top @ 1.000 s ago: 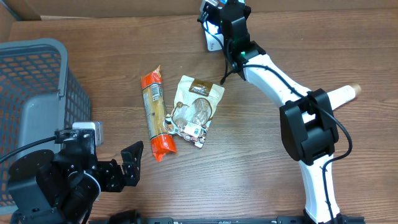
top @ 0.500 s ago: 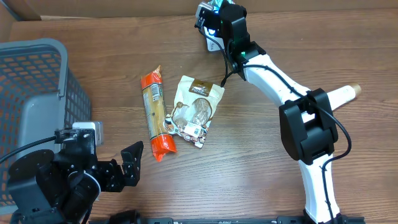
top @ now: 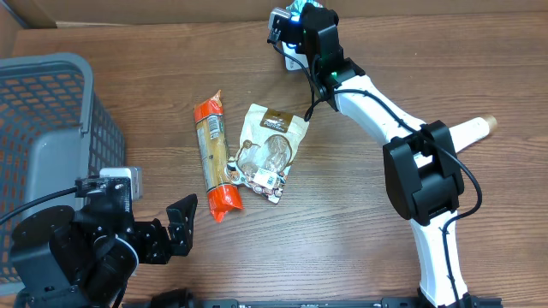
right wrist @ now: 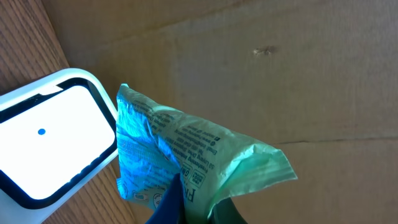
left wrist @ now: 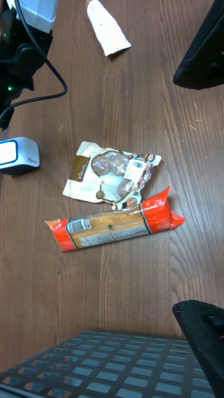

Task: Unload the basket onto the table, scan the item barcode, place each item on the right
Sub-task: 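Hold the green packet's barcode against the white scanner, then carry the packet right and drop it beside the Pantene tube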

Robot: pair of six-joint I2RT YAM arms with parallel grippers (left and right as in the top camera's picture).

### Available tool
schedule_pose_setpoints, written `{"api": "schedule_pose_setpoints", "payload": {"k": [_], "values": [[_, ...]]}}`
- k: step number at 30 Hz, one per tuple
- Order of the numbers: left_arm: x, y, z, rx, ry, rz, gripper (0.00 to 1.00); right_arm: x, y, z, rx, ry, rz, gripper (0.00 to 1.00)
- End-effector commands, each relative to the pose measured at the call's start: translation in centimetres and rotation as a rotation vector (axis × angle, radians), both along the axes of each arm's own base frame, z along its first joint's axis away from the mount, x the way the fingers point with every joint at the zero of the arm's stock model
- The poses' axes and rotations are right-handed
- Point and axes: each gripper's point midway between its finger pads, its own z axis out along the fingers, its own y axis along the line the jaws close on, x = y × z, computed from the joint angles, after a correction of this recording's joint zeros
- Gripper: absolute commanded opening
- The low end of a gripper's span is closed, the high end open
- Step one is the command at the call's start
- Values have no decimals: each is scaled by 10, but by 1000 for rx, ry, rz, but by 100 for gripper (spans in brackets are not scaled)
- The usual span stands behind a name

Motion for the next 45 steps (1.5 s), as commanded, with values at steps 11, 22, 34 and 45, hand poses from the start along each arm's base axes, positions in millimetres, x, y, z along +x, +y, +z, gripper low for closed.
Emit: {"api": "schedule_pose_setpoints", "payload": {"k": [11,22,34,45], "values": [[0,1,4,17,-17,-4,99,-16,3,62,210,-29,-24,4],[0,1,4,17,-17,-4,100,-172,-1,165,975,585,71,4],[0,1,4,17,-17,-4,100,-237,-171,95,1146,1002,-361,4],[0,1,4,17,-17,-4,100,-204,-260,-53,1204,1180,-682,5]]}}
